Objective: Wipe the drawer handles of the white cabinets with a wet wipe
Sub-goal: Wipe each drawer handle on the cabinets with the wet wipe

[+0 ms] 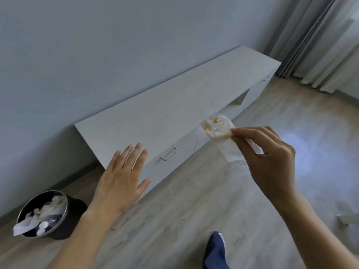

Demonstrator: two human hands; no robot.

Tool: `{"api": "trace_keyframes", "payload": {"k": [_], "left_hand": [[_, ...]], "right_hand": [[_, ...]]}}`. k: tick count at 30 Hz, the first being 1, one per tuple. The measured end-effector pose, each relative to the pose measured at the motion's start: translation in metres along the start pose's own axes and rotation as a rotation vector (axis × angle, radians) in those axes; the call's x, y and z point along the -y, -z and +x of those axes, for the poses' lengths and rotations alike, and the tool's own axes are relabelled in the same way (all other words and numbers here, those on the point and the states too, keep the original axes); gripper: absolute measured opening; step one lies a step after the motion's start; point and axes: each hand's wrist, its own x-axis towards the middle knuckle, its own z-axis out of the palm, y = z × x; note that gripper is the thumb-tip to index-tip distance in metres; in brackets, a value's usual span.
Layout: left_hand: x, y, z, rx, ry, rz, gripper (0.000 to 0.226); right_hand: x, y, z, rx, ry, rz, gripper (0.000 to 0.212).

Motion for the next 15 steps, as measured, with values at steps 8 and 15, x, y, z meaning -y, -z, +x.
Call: {"api": "trace_keyframes", "payload": {"k": [8, 15], "left_hand": [[-0.025, -0.164, 0.091, 0.073, 0.203, 0.063, 0.082], [-0.013, -0.352, 0.113, -0.048, 0.225, 0.213, 0.071]], "right_hand": [[-0.205, -0.137, 0.007, 0.120, 0.055, 0.158, 0.012], [-0.319, -0.292, -0.086, 0.162, 0.128, 0.273, 0.011]]}}
